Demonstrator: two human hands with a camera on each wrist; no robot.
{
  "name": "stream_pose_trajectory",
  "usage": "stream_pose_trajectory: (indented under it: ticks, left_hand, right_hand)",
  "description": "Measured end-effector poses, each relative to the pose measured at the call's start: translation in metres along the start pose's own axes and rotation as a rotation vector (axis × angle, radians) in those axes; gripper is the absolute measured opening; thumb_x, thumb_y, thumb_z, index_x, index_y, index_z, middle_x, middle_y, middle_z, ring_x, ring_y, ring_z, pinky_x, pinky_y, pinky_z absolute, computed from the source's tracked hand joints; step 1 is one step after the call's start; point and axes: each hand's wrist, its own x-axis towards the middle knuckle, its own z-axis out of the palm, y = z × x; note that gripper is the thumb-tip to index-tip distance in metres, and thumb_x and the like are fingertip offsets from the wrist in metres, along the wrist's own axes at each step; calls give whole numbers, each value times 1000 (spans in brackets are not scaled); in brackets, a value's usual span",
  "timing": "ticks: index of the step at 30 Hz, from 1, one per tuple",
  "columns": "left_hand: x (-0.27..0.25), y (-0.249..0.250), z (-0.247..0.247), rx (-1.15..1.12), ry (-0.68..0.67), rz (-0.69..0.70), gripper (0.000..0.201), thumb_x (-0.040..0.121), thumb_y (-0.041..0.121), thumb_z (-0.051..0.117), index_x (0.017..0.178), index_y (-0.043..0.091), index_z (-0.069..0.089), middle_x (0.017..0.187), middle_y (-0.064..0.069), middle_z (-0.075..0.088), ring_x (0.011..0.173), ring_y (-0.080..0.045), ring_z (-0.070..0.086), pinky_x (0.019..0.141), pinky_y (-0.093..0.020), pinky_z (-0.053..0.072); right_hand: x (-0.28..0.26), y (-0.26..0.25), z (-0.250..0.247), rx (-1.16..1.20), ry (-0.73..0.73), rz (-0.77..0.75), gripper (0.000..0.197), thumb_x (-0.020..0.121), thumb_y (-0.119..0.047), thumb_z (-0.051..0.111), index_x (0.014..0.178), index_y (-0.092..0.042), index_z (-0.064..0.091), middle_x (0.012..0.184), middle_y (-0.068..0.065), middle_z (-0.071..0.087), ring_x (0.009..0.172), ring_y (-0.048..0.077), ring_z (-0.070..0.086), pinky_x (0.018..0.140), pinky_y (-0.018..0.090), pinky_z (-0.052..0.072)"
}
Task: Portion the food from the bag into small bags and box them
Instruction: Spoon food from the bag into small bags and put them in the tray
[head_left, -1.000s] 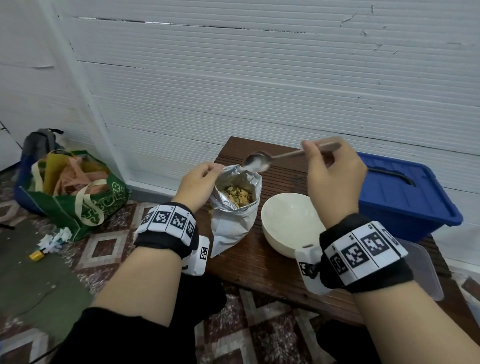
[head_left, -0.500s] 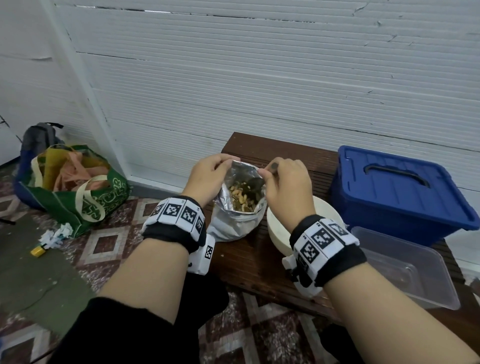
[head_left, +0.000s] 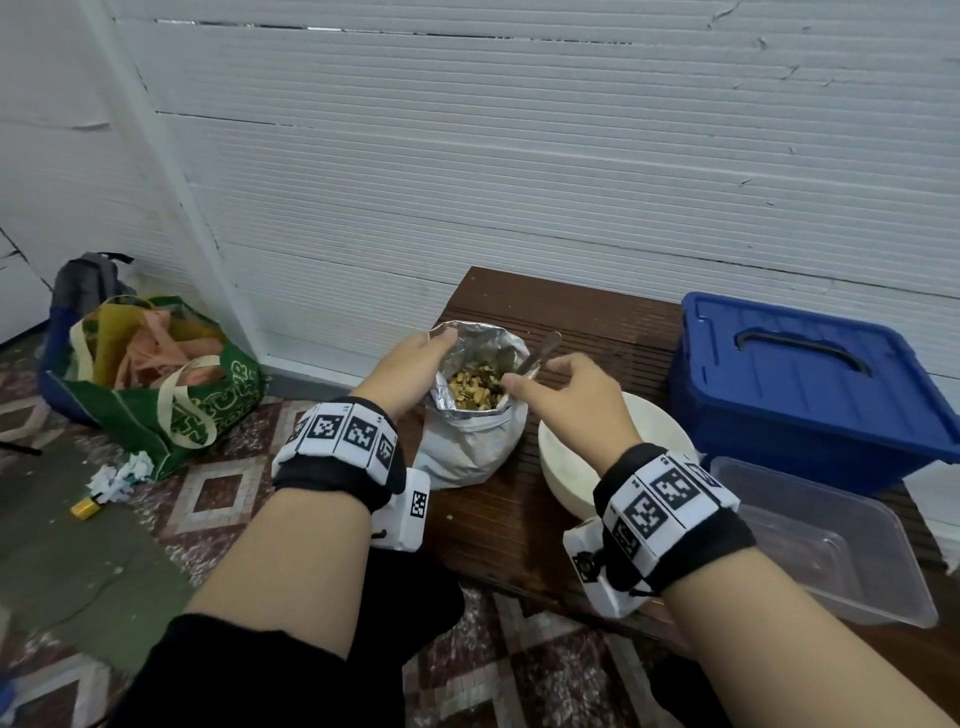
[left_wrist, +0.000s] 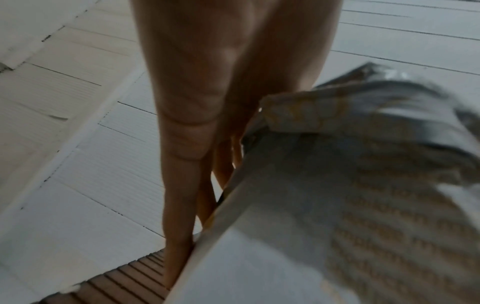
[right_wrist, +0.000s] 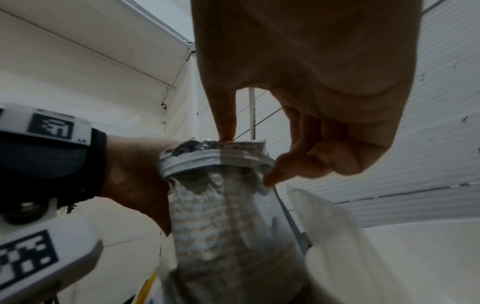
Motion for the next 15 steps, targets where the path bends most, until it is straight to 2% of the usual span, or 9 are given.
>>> stream_pose_trajectory:
  ticks: [1,3,5,6,9,10,12,13,15]
  left_hand:
    - [-1,1,1,9,-9,4,61,94,58,37,125,10,58,125,-8,61,115,-24,55,106,-47,38]
    - [-3,5,2,11,-11,22,51,99,50,33,109,8,61,111,-11,64,101,-24,59,100,-44,42]
    - [-6,7,4,-3,-15,17,41,103,41,31,93,11,57,98,-15,63,87,-25,59,90,-39,43]
    - [-6,7,5,-12,-19,17,40,103,39,30,92,11,56,100,-19,63,88,-28,59,89,-40,44]
    - [-9,6,6,-59,-73,-15,40,102,43,30,99,12,57,111,-24,61,98,-35,60,89,-50,50]
    - [-10,5,6,-73,-92,-37,41,102,45,31,105,12,56,112,-22,59,98,-35,60,81,-51,54]
    - [-10,5,6,-121,-114,-93,44,100,48,33,117,13,53,113,-19,58,93,-32,62,59,-43,56]
    - [-10,6,6,-124,-117,-97,46,99,50,33,119,13,53,113,-18,59,93,-32,63,58,-42,56]
    - [-10,7,6,-92,-110,-69,52,97,57,32,117,15,56,111,-14,62,98,-31,62,79,-50,55]
  right_hand:
    - [0,1,3,40,-14,13,44,79,-45,71,104,-9,62,101,2,67,97,19,62,85,35,50]
    - [2,0,7,94,3,-10,23,80,-28,70,80,-5,67,81,10,70,85,27,66,82,42,53]
    - [4,-2,7,131,33,-18,12,78,-14,64,67,-10,67,68,5,67,78,26,65,77,42,52]
    - [5,-1,6,143,49,-23,13,77,-11,62,65,-9,66,65,4,64,73,25,62,74,41,52]
    - [9,3,-1,150,54,-24,17,79,-10,58,64,-7,66,59,0,59,64,17,54,69,34,48]
    - [10,4,-2,162,40,-21,18,81,-11,58,66,-9,68,60,-3,60,65,15,55,72,34,49]
    - [8,3,-6,181,-3,-23,15,83,-16,61,73,-11,71,64,-5,63,66,13,56,73,36,51]
    - [6,2,-8,194,-17,-21,16,85,-19,62,74,-13,71,65,-6,64,65,11,57,66,32,51]
    - [3,2,-16,281,-4,16,18,88,-21,59,74,-18,70,65,-6,64,61,7,55,51,17,42]
